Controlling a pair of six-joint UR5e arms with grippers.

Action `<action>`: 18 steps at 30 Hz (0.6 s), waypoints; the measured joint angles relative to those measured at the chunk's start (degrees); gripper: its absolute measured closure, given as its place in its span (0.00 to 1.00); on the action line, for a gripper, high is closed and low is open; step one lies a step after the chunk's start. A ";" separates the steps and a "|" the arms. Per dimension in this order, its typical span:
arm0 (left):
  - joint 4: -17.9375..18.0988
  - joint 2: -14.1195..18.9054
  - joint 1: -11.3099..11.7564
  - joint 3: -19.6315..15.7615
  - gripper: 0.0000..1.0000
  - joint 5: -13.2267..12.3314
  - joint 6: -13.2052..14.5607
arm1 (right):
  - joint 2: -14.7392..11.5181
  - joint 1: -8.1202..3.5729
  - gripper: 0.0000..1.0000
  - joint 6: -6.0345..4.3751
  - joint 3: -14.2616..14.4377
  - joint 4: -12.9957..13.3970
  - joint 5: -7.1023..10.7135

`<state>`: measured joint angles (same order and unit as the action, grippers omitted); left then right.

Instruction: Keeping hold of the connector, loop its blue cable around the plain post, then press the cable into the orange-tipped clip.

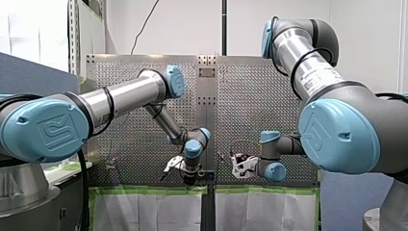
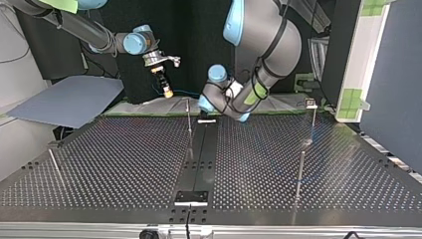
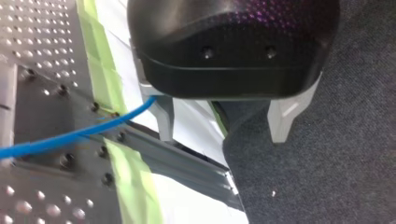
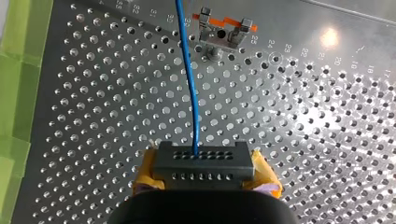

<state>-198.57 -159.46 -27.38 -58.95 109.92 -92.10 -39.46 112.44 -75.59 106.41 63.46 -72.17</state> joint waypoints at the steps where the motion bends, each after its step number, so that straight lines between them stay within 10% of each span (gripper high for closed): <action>1: 0.57 0.00 0.11 -0.56 0.00 -0.02 -0.12 | 0.00 0.00 1.00 0.00 0.00 -0.06 0.00; 18: 10.57 0.11 0.61 -3.14 0.00 -2.26 -2.45 | 0.01 0.24 1.00 -0.03 -0.02 -0.27 0.00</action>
<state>-188.00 -159.35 -26.77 -62.09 107.66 -94.55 -39.45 112.68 -75.63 106.39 63.19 -72.17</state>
